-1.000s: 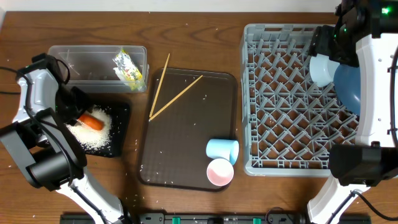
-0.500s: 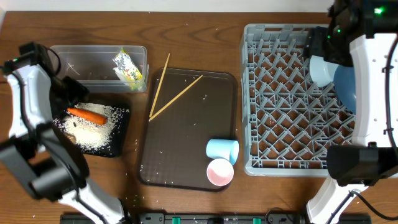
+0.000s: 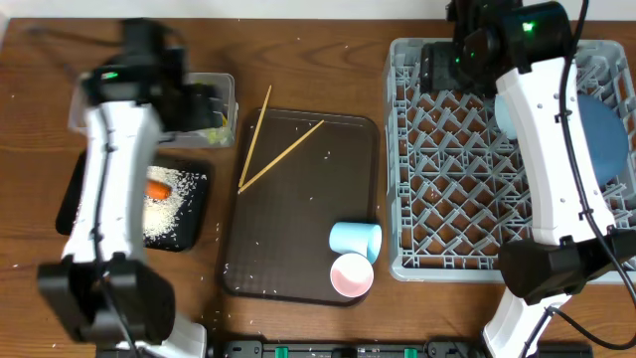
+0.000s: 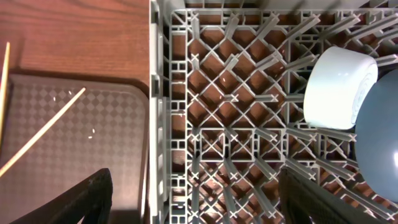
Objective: Sort waste into correct bins and load items into the dishwasher rack
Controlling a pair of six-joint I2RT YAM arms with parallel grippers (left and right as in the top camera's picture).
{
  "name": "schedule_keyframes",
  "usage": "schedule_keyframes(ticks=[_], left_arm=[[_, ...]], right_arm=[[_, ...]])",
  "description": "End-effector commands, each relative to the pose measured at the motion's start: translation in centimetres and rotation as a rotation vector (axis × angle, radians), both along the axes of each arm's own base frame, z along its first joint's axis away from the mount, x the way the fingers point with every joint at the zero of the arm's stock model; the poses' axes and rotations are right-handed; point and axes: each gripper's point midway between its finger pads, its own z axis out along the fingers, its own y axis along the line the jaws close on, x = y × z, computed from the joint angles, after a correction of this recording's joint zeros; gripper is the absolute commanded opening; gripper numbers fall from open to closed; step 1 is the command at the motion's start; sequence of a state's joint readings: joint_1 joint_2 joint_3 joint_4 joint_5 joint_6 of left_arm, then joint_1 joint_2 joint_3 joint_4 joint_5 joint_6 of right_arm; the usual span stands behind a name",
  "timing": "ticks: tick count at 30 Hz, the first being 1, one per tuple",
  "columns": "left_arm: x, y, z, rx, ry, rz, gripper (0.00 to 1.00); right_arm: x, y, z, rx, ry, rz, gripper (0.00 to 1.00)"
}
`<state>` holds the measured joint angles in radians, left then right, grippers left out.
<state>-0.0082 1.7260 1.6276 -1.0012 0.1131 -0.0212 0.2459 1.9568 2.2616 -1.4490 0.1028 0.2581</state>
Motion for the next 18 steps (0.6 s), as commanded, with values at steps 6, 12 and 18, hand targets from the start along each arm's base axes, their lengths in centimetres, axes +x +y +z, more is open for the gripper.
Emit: schedule_keyframes(ticks=[6, 12, 18], left_arm=[[1.6, -6.3, -6.1, 0.084, 0.084, -0.304, 0.88], [1.8, -8.5, -10.3, 0.111, 0.155, -0.428, 0.87], [1.7, -9.4, -13.5, 0.113, 0.214, -0.450, 0.84]], right_arm=[[-0.1, -1.1, -1.1, -0.046, 0.036, -0.014, 0.78], [-0.4, -0.7, -2.8, -0.049, 0.077, -0.001, 0.78], [-0.9, -0.7, -4.7, -0.054, 0.127, -0.003, 0.78]])
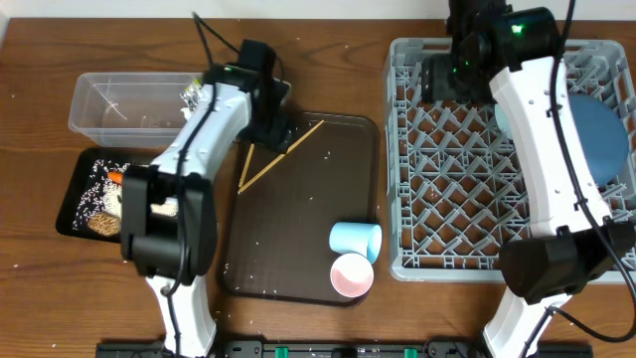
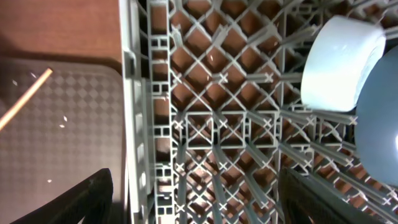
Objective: Sort waste into correct bins and load items into the dishwasher rack
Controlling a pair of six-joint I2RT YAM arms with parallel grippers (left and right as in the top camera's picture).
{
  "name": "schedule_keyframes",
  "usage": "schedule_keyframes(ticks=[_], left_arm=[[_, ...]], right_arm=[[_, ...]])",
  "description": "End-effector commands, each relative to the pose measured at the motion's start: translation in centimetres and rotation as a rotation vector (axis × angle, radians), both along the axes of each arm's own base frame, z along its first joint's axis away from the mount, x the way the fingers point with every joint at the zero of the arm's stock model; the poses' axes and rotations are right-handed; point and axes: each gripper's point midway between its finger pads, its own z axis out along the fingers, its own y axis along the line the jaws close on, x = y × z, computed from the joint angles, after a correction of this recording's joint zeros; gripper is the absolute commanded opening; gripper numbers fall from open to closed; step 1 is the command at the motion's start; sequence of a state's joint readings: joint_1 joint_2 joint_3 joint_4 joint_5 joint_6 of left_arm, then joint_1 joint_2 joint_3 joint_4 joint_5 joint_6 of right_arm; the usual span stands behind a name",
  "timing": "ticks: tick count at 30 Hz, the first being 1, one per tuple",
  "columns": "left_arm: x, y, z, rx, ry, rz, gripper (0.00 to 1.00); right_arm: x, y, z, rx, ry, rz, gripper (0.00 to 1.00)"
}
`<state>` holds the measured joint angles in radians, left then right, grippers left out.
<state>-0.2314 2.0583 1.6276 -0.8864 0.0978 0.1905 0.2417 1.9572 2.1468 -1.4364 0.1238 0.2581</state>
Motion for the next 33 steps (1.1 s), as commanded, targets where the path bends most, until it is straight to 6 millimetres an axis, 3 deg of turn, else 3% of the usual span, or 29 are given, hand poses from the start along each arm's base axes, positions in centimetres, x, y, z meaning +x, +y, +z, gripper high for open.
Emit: schedule_keyframes(ticks=[1, 15, 25, 33], left_arm=[[0.0, -0.1, -1.2, 0.017, 0.017, -0.030, 0.84], [-1.3, -1.8, -4.8, -0.017, 0.117, -0.060, 0.79], [-2.2, -2.8, -5.2, -0.010, 0.136, -0.087, 0.65], [-3.1, -2.4, -6.2, 0.000, 0.163, -0.085, 0.65]], right_arm=[[-0.1, 0.1, -1.4, -0.011, 0.036, 0.009, 0.78], [-0.1, 0.1, -1.6, -0.012, 0.040, 0.010, 0.77], [-0.1, 0.0, -1.6, -0.012, 0.040, 0.008, 0.77], [-0.2, 0.0, -1.6, -0.013, 0.043, 0.009, 0.76]])
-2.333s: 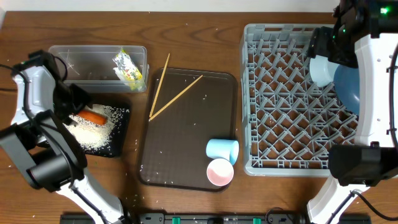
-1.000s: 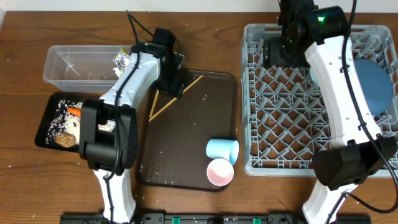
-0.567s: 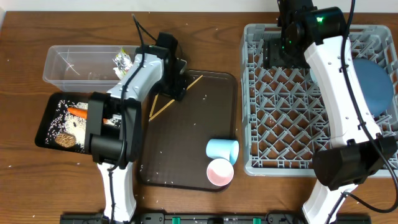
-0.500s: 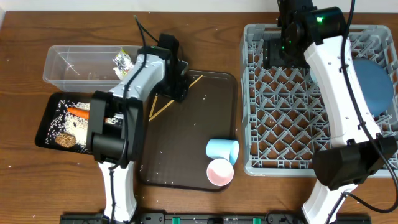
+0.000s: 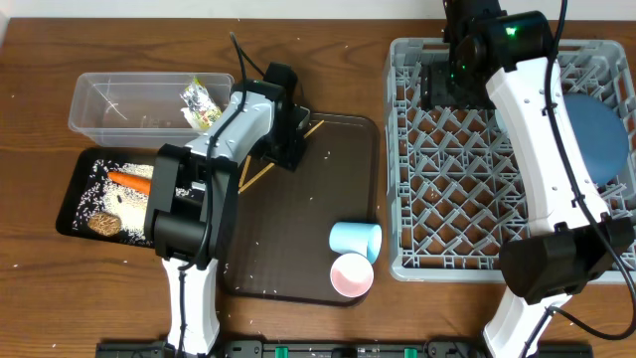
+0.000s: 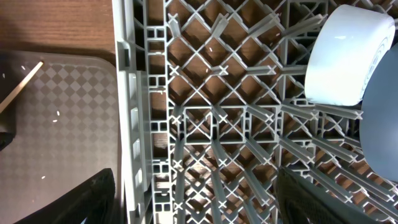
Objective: Sort waste into correct bins and load items into the dishwasher rack
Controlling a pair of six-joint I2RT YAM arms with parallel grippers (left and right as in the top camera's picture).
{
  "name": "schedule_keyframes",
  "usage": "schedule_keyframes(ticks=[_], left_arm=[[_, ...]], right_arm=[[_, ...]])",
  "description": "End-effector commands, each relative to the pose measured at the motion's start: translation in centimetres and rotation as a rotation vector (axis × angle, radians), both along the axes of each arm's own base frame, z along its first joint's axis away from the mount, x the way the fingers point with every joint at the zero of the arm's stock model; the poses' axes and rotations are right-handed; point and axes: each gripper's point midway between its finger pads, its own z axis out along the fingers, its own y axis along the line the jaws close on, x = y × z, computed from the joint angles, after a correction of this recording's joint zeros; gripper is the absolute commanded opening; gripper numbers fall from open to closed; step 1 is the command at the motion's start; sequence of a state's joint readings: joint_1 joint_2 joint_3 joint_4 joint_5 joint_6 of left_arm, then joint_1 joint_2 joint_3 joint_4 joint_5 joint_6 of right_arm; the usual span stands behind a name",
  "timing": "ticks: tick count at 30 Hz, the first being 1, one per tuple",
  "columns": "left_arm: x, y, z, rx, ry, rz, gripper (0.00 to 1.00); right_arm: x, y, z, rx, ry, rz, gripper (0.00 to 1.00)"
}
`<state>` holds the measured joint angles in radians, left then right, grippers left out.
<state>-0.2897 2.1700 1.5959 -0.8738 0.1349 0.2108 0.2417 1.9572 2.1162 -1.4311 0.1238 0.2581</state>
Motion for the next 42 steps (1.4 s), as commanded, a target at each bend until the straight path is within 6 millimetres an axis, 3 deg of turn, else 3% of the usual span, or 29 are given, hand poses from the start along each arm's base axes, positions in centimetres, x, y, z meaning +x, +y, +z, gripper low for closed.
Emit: schedule_keyframes(ticks=[1, 5, 17, 20, 25, 28, 31, 35, 42], left_arm=[[-0.7, 0.2, -0.8, 0.001, 0.029, 0.000, 0.65], [-0.7, 0.2, -0.8, 0.001, 0.031, 0.017, 0.65], [-1.2, -0.4, 1.1, -0.027, 0.096, 0.192, 0.66], [-0.9, -0.3, 2.6, -0.023, 0.108, 0.240, 0.65], [0.0, -0.4, 6.9, -0.027, 0.098, 0.253, 0.66], [-0.1, -0.6, 9.1, -0.032, 0.100, 0.250, 0.66], [-1.3, -0.8, 9.9, -0.028, 0.145, 0.243, 0.66], [-4.3, -2.8, 10.5, -0.078, 0.249, 0.122, 0.66], [-8.0, -7.5, 12.7, -0.077, 0.229, -0.111, 0.66]], right_arm=[[0.1, 0.1, -0.7, -0.006, 0.018, 0.009, 0.76], [0.2, 0.3, -0.7, -0.002, 0.014, 0.014, 0.76], [-0.2, 4.2, -0.6, 0.090, 0.011, 0.094, 0.76], [-0.7, 6.2, -0.6, 0.146, 0.024, 0.137, 0.76], [-1.9, 8.8, -1.0, 0.173, 0.055, 0.198, 0.77], [-2.8, 9.0, -1.6, 0.155, 0.086, 0.208, 0.78], [-2.8, 7.9, -1.9, 0.121, 0.096, 0.184, 0.79], [-1.2, 4.1, -1.6, 0.082, 0.063, 0.090, 0.82], [1.0, -5.7, -1.4, 0.088, 0.034, -0.116, 0.82]])
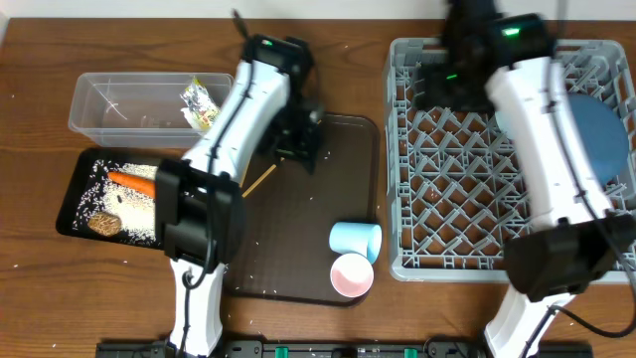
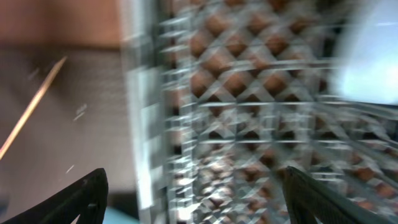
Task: Sort waste into correct bins and load items into the dishwasher rack
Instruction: 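Move the left gripper right to the stacked light-blue and pink cups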
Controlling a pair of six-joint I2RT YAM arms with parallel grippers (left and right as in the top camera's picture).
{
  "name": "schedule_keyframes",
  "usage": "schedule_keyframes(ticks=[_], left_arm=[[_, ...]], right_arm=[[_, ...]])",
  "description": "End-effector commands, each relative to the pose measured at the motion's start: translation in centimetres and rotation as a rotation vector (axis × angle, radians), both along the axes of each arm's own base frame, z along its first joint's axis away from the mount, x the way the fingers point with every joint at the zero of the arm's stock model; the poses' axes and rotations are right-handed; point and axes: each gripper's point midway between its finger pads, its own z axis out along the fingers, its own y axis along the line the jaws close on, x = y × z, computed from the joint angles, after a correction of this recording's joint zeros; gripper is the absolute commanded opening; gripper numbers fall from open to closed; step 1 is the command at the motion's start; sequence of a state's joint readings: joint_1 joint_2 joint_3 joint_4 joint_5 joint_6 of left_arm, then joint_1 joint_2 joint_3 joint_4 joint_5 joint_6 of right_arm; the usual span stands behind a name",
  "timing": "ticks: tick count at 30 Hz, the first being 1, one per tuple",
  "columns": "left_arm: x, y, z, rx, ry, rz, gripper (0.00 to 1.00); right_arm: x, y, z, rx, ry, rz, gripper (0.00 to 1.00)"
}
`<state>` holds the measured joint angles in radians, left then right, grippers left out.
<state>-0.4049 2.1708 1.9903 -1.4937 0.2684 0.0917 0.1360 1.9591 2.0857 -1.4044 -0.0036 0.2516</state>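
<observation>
My left gripper [image 1: 298, 141] is low over the upper left of the brown tray [image 1: 298, 261], on top of the chopsticks. Only a short end of one chopstick [image 1: 258, 181] shows beside it, and its jaws are hidden. A blue cup [image 1: 355, 239] lies on its side on the tray next to a pink cup [image 1: 351, 275]. My right gripper [image 2: 199, 208] is open and empty over the left edge of the grey dishwasher rack [image 1: 447, 199]. Its view is blurred and shows a chopstick [image 2: 31, 118] on the tray.
A clear bin [image 1: 119, 104] with a wrapper [image 1: 199, 99] stands at the back left. In front of it a black tray [image 1: 75, 204] holds rice and a carrot [image 1: 134, 181]. A blue plate [image 1: 601, 129] and a white bowl [image 2: 373, 56] stand in the rack's right side.
My left gripper has shifted a little right over the chopsticks, and less of them shows. The right wrist view has gone blurred and takes in more of the tray.
My left arm was over the clear bin and black tray. Then it was at the chopsticks on the tray's upper left, and it has stayed on them. My right gripper has hung open over the rack's left part throughout, now nearer the tray.
</observation>
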Motion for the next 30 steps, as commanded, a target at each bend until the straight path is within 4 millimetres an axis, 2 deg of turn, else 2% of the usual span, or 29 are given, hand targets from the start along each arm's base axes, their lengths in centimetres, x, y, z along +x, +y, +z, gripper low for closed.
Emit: schedule_keyframes(ticks=[1, 5, 10, 17, 21, 26, 30], left_arm=[[-2.2, -3.5, 2.4, -0.062, -0.049, -0.144, 0.66], [-5.1, -6.0, 2.7, -0.047, -0.020, -0.223, 0.66], [-7.4, -7.5, 2.4, 0.060, -0.035, -0.243, 0.66], [-9.7, -10.3, 2.0, 0.099, -0.068, -0.254, 0.66], [-9.7, -9.9, 0.4, 0.209, -0.137, -0.216, 0.66], [-10.7, -10.1, -1.5, 0.234, -0.127, -0.200, 0.65], [-10.9, -9.9, -2.0, 0.246, -0.123, -0.198, 0.53]], right_arm=[[0.4, -4.7, -0.5, -0.032, 0.011, -0.074, 0.82], [-0.1, -8.2, -0.6, -0.037, 0.030, -0.141, 0.82], [-0.7, -10.2, -0.7, -0.043, 0.051, -0.167, 0.81], [-1.0, -10.4, -0.8, -0.053, 0.061, -0.145, 0.81], [-1.2, -10.4, -0.8, -0.059, 0.068, -0.135, 0.80], [-1.2, -10.4, -0.8, -0.059, 0.070, -0.135, 0.80], [-1.3, -10.4, -0.9, -0.059, 0.076, -0.134, 0.80]])
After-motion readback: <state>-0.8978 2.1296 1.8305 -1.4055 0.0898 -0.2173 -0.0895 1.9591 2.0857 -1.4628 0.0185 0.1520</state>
